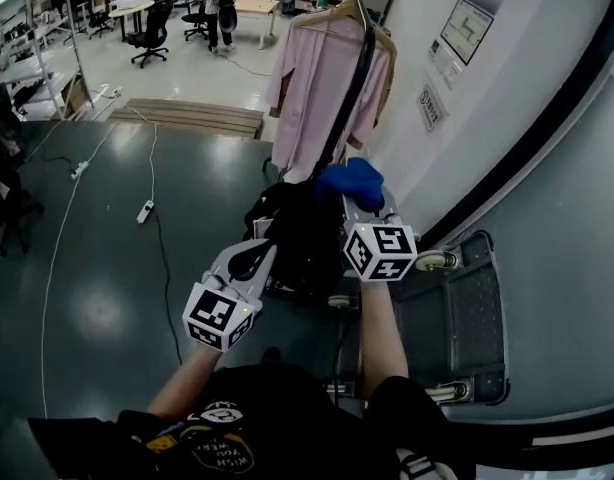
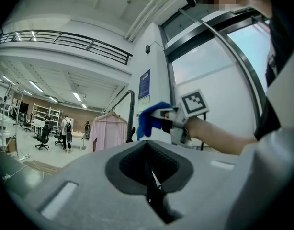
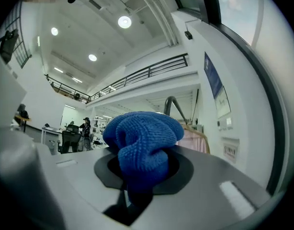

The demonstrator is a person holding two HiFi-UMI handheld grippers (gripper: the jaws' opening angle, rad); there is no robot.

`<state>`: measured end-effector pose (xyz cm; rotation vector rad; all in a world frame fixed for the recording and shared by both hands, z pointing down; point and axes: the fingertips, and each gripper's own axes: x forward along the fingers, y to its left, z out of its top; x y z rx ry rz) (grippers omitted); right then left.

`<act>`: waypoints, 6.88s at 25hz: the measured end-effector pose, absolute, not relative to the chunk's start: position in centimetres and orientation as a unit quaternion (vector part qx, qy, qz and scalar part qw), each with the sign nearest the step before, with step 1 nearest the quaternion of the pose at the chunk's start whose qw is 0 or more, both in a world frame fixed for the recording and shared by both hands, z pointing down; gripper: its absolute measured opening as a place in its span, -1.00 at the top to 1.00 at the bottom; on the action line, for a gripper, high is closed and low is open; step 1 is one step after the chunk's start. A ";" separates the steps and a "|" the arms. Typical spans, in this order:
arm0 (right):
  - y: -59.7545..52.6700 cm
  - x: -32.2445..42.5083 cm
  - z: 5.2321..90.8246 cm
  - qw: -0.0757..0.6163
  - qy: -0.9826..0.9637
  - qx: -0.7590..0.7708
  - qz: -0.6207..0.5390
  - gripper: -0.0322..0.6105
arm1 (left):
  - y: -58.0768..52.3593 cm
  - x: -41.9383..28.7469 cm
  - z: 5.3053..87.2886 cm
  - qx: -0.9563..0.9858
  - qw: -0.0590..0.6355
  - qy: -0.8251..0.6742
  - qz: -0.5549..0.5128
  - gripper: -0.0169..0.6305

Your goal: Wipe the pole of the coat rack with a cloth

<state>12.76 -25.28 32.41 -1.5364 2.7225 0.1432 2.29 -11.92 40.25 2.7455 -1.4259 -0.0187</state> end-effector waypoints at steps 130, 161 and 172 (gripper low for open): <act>-42.1 10.8 15.9 0.004 0.817 -0.550 0.174 0.67 | -23.8 0.2 40.3 0.922 0.068 -0.378 -0.035 0.94; -38.1 10.7 35.6 -0.059 0.842 -0.536 0.027 0.68 | -22.3 3.0 41.6 0.940 0.077 -0.331 -0.009 0.94; -39.9 11.2 20.4 -0.036 0.816 -0.565 0.116 0.66 | -22.3 1.0 41.1 0.932 0.066 -0.354 -0.021 0.94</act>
